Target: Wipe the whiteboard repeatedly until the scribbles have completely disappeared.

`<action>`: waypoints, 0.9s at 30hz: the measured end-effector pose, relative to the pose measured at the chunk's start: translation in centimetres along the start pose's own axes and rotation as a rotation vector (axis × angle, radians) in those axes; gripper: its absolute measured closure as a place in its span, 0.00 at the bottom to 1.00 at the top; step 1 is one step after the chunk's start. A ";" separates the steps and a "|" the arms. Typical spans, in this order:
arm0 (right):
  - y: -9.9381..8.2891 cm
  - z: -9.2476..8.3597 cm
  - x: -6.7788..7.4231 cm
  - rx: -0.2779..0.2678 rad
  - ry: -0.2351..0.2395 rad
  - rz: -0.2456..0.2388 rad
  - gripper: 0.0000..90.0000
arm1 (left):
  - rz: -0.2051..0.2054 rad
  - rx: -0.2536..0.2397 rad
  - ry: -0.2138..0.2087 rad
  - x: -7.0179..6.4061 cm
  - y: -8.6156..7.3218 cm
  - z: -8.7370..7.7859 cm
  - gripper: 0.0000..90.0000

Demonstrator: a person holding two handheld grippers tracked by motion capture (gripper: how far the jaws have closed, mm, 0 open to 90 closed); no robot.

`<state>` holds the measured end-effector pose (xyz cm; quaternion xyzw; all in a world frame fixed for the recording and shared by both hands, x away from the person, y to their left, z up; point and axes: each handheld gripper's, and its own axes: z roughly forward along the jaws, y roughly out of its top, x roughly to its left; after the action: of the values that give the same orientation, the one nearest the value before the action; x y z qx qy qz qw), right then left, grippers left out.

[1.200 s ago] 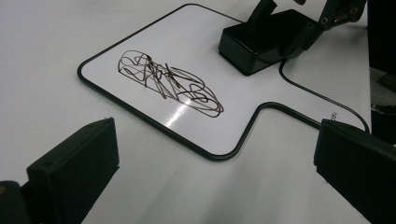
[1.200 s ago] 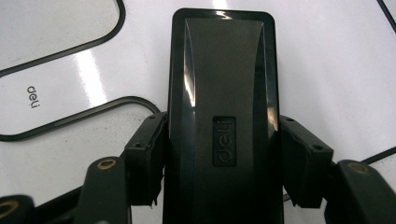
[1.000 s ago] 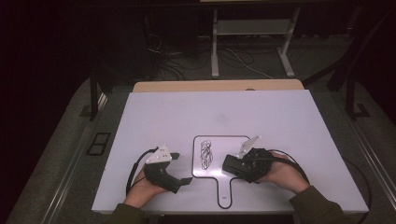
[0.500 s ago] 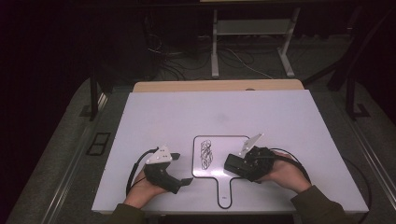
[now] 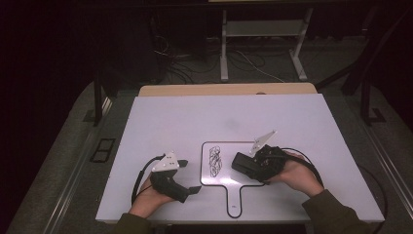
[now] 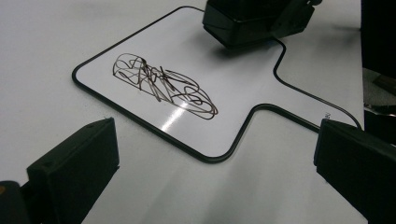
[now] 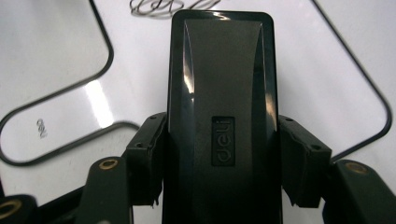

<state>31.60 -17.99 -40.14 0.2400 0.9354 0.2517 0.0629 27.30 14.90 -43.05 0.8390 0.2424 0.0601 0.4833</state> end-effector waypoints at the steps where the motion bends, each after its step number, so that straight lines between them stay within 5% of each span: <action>1: 0.2 0.0 -0.1 -0.002 -0.002 -0.001 0.43 | 0.001 0.002 0.000 0.0 0.0 0.0 0.00; 27: 5.6 1.5 -1.3 -0.048 -0.014 0.009 0.43 | 0.017 0.002 0.001 -0.3 0.0 0.2 0.00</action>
<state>35.47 -13.76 -38.66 0.2444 0.9276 0.2726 0.0739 27.10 14.60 -43.06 0.8415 0.2357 0.0646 0.4819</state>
